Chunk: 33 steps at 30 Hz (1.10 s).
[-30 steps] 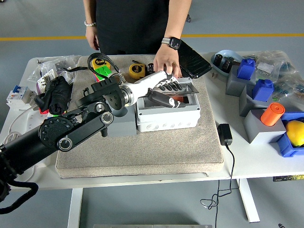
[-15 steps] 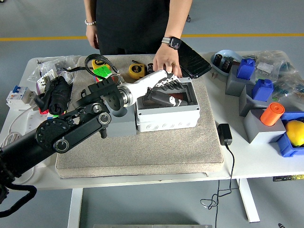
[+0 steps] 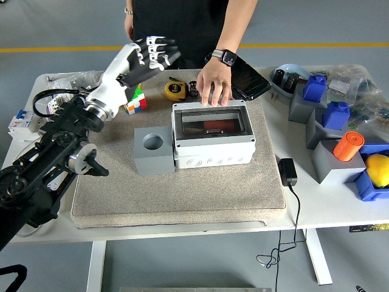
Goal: Fetch the battery,place it into the box,close the lid of the box
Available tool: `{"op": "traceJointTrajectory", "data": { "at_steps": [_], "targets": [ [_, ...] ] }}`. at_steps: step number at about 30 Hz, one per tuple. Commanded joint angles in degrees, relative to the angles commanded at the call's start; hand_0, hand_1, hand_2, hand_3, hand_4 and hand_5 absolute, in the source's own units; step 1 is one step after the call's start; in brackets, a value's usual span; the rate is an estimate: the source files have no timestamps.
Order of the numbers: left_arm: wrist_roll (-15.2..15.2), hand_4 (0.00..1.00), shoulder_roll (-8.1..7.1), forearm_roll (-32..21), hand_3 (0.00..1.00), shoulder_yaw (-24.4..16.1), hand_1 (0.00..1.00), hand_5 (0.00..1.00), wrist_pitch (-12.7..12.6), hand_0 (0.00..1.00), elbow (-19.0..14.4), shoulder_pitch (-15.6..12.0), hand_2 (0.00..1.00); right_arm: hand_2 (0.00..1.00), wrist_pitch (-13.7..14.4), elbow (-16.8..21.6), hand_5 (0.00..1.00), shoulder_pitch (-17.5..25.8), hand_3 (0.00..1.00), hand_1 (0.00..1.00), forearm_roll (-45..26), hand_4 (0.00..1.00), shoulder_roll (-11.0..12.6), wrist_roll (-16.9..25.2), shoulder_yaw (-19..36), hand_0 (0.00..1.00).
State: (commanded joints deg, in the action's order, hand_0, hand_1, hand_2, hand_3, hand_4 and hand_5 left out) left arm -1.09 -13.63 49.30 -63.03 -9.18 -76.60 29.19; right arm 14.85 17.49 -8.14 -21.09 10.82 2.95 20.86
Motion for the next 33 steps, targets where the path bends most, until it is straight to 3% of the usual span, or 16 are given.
{"op": "traceJointTrajectory", "data": {
  "at_steps": [2,3,6,12,33],
  "targets": [
    [0.08,0.925,-0.73,-0.62,0.592,-2.39,0.638,0.343,0.02,0.549,0.03,-1.39,0.608,0.630,-0.21,-0.17,0.434,-0.13,0.533,0.633,-0.51,0.871,0.04,-0.19,-0.50,0.662],
    [0.09,0.925,-1.00,-0.93,0.581,-3.40,0.579,0.337,-0.01,0.452,0.00,-1.97,0.567,0.630,-0.32,-0.25,0.433,-0.17,0.533,0.633,-0.76,0.871,0.04,-0.28,-0.75,0.665],
    [0.32,0.925,-2.16,-2.35,0.581,-8.11,0.579,0.337,0.09,0.452,-0.03,-4.77,0.567,0.630,-0.97,-0.70,0.433,-0.30,0.533,0.633,-2.06,0.871,-0.04,-0.85,-2.21,0.665],
    [0.40,0.927,-4.12,-1.90,0.579,-12.37,0.555,0.334,0.21,0.434,1.00,-8.42,0.559,0.630,-1.53,-0.84,0.434,-0.28,0.534,0.633,-2.19,0.872,-0.13,-1.27,-2.48,0.664],
    [0.22,0.927,-4.87,-1.21,0.578,-18.07,0.546,0.306,0.74,0.426,0.22,-10.36,0.559,0.632,-1.52,-0.81,0.439,-0.79,0.534,0.636,-2.04,0.873,0.03,-1.63,-3.00,0.663]
  ]
}}
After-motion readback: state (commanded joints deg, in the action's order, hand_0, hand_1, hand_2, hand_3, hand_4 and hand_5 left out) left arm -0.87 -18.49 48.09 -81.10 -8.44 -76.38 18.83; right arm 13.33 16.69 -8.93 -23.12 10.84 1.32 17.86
